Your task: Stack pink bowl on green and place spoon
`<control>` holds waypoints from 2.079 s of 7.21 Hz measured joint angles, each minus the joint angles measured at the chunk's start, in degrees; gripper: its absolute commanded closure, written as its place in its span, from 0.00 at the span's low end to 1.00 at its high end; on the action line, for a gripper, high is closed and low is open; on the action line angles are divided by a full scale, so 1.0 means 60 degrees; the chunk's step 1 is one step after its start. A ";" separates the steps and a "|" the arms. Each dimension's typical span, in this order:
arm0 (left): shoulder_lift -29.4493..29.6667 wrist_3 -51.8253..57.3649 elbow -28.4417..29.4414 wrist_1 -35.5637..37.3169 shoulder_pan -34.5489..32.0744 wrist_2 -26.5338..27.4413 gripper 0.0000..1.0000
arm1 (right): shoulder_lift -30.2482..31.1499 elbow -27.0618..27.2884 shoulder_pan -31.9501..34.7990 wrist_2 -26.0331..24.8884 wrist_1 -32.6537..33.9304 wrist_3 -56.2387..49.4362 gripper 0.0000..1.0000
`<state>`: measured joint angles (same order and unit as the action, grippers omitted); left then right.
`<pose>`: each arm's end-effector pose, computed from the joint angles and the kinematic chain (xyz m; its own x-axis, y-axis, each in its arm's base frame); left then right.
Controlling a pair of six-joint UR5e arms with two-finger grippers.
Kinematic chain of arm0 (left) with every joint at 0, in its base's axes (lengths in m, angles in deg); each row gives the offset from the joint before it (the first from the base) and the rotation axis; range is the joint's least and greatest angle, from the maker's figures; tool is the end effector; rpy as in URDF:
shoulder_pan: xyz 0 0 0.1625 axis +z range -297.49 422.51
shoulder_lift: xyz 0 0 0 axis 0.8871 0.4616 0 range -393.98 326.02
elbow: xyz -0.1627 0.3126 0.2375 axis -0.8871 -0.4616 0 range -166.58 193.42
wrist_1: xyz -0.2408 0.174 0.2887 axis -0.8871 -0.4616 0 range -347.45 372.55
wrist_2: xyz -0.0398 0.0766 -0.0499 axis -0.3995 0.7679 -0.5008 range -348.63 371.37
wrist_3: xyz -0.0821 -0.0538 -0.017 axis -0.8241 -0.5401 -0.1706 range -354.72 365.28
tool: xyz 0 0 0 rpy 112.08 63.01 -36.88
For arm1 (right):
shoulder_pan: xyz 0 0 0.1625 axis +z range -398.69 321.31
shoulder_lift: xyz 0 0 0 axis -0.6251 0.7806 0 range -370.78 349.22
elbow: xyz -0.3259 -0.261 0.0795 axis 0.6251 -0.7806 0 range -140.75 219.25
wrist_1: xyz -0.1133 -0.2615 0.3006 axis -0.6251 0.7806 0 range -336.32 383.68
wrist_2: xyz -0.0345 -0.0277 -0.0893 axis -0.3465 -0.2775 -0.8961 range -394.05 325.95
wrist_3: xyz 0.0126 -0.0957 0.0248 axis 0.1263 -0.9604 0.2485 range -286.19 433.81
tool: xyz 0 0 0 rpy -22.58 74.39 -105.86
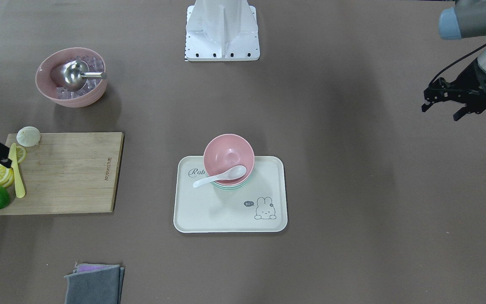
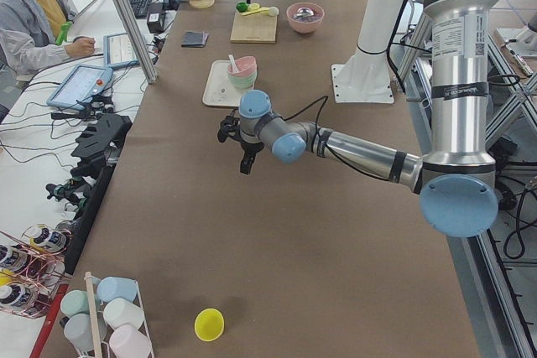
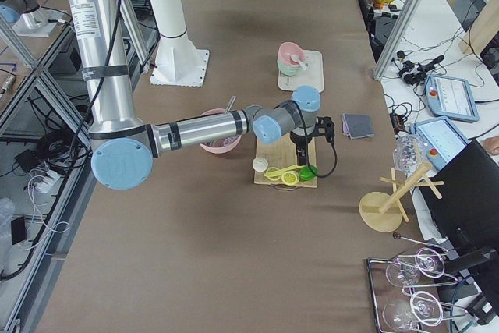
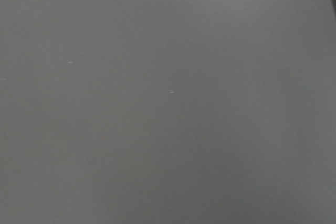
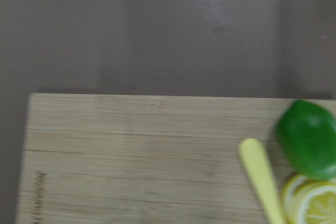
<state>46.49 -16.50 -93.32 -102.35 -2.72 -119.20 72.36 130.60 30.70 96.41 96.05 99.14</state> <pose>0.1236 -0.4313 0.5435 0.6377 0.3016 -0.7088 -0.1275 0.9488 0.2890 -0.1334 -0.5499 0.5534 0.6893 -0.1209 0.7143 0.0242 0.9893 0.1440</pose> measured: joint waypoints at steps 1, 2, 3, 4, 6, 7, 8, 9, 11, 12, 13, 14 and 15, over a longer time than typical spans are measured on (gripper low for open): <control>-0.0660 0.0812 0.0153 -0.0023 -0.0296 0.0008 0.02 | 0.0126 -0.0557 0.0660 0.0171 0.0000 -0.1365 0.00; -0.1116 0.1254 0.0323 -0.0064 -0.0454 0.0048 0.02 | 0.0174 -0.0947 0.1097 0.0279 0.0005 -0.2270 0.00; -0.1294 0.1412 0.0498 -0.0108 -0.0536 0.0086 0.02 | 0.0198 -0.1132 0.1302 0.0324 0.0011 -0.2697 0.00; -0.1312 0.1438 0.0637 -0.0147 -0.0568 0.0094 0.02 | 0.0191 -0.1202 0.1384 0.0344 0.0085 -0.2865 0.00; -0.1259 0.1429 0.0704 -0.0172 -0.0574 0.0096 0.02 | 0.0066 -0.1187 0.1460 0.0409 0.0687 -0.3192 0.00; -0.1247 0.1430 0.0707 -0.0181 -0.0579 0.0096 0.02 | 0.0015 -0.1156 0.1494 0.0463 0.0951 -0.3390 0.00; -0.1234 0.1432 0.0714 -0.0185 -0.0581 0.0096 0.02 | -0.0008 -0.1138 0.1507 0.0484 0.1061 -0.3472 0.00; -0.1217 0.1430 0.0719 -0.0186 -0.0583 0.0096 0.02 | -0.0024 -0.1136 0.1512 0.0484 0.1098 -0.3503 0.00; -0.1190 0.1421 0.0722 -0.0187 -0.0577 0.0096 0.02 | -0.0039 -0.1127 0.1516 0.0483 0.1113 -0.3517 0.00; -0.1177 0.1419 0.0717 -0.0180 -0.0575 0.0099 0.02 | -0.0040 -0.1128 0.1516 0.0489 0.1113 -0.3518 0.00; -0.1130 0.1411 0.0726 -0.0161 -0.0577 0.0113 0.02 | -0.0031 -0.1132 0.1517 0.0492 0.1115 -0.3518 0.00; -0.1061 0.1399 0.0757 -0.0135 -0.0581 0.0128 0.02 | -0.0022 -0.1121 0.1521 0.0497 0.1114 -0.3518 0.00; -0.1014 0.1393 0.0799 -0.0110 -0.0593 0.0132 0.02 | -0.0020 -0.1103 0.1526 0.0503 0.1118 -0.3518 0.00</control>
<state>40.41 -8.14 -88.52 -103.01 -6.28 -118.41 72.24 123.99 39.86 99.43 102.76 78.03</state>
